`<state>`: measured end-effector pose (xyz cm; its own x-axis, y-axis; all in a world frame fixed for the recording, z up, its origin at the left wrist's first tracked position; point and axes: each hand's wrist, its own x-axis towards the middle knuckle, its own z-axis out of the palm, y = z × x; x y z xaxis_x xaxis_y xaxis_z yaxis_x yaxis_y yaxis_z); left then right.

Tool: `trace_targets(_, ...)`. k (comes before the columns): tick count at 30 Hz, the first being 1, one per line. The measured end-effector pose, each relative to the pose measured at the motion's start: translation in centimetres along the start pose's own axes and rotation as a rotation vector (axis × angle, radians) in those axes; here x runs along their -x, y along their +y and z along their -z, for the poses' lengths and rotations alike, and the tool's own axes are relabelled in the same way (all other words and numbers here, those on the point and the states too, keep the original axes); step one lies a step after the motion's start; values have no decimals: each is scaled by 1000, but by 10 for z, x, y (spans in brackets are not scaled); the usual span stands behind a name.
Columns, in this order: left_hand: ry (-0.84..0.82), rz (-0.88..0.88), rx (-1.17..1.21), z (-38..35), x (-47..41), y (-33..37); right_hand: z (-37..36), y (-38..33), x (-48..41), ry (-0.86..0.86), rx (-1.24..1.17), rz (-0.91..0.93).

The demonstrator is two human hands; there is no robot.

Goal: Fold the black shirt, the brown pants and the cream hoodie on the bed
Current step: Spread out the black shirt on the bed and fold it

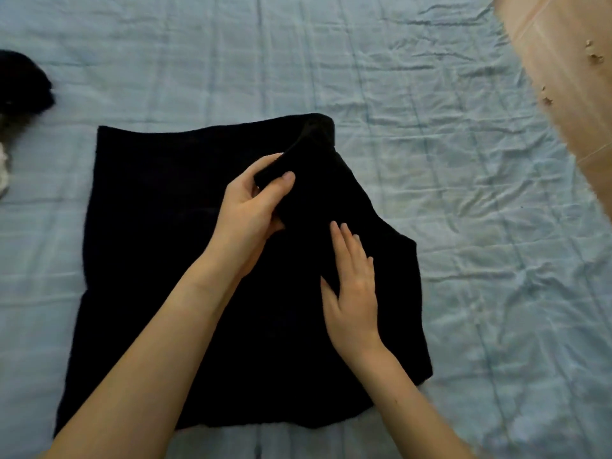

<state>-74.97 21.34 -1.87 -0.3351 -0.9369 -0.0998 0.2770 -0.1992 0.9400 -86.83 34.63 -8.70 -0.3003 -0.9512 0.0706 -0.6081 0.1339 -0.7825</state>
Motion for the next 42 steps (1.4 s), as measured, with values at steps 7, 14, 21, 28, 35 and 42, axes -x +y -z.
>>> trace_targets(7,173,8,21,152,33,47,-108,-92,17,-87,51,87)
trace_targets(14,437,205,-86,287,49,10,-205,-118,21,-434,347,164)
trace_targets(21,331,188,-272,318,42,-15,-175,-84,15,-404,591,297)
trace_targets(28,397,152,-672,311,7,-19,-133,-35,-7,-387,856,170)
trace_targets(35,-57,-373,-1598,242,27,-42,-140,-33,-36,-263,733,240)
trace_targets(42,-282,-116,-1699,242,25,-92,-165,-10,-54,-367,833,199)
